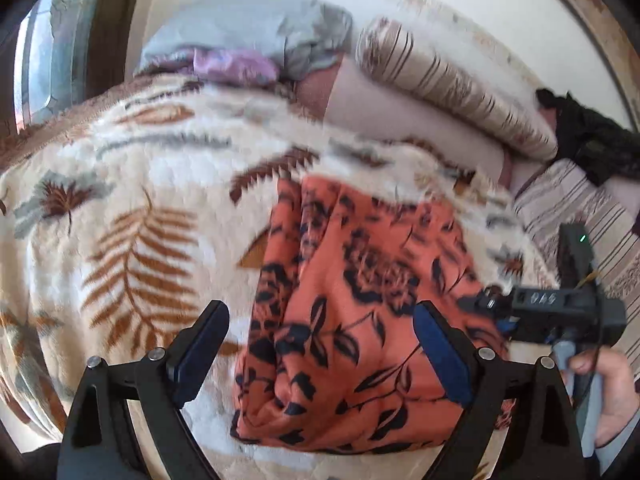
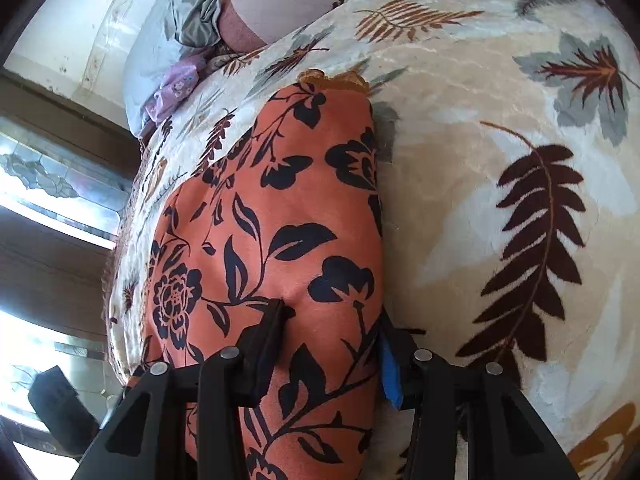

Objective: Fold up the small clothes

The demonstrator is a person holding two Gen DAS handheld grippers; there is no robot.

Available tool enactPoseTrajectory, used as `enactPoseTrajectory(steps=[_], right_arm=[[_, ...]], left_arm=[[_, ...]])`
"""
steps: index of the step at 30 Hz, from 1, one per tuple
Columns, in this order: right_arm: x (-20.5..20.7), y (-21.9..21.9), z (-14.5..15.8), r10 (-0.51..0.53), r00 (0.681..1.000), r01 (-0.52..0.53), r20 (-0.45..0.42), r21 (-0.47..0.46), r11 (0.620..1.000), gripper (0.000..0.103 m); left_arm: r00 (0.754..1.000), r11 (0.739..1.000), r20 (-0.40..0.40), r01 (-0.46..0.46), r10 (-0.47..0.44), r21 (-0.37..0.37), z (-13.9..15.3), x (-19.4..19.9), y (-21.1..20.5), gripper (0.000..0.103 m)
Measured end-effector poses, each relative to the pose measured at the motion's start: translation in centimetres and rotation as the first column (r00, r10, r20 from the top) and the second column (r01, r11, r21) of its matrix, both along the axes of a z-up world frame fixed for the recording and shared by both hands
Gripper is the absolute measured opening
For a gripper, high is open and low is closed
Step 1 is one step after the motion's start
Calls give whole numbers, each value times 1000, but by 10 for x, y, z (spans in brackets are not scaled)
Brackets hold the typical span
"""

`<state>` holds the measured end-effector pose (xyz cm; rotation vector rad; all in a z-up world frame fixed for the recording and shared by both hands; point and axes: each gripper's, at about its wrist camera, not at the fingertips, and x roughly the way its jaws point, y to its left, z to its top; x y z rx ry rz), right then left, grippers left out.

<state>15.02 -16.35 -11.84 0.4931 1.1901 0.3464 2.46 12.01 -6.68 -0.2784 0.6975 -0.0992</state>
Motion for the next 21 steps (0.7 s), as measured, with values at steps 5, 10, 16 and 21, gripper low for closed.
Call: enactPoseTrajectory(steps=[5, 10, 16, 21], right_arm=[[5, -16, -10, -66, 996, 71, -54, 103, 992, 67], [18, -31, 13, -138, 990, 138, -8, 151, 979, 69], [34, -13, -8, -47, 998, 49, -39, 61, 997, 39], [32, 2, 7, -13, 1000, 14, 14, -51, 999, 36]], left_arm=[[958, 999, -287, 27, -12, 48, -47, 29, -6, 94], [963, 1000, -269, -17, 15, -6, -45, 31, 5, 94], [962, 1000, -274, -12, 7, -16, -49, 32, 3, 94], [969, 999, -244, -33, 26, -25, -41, 28, 9, 94]])
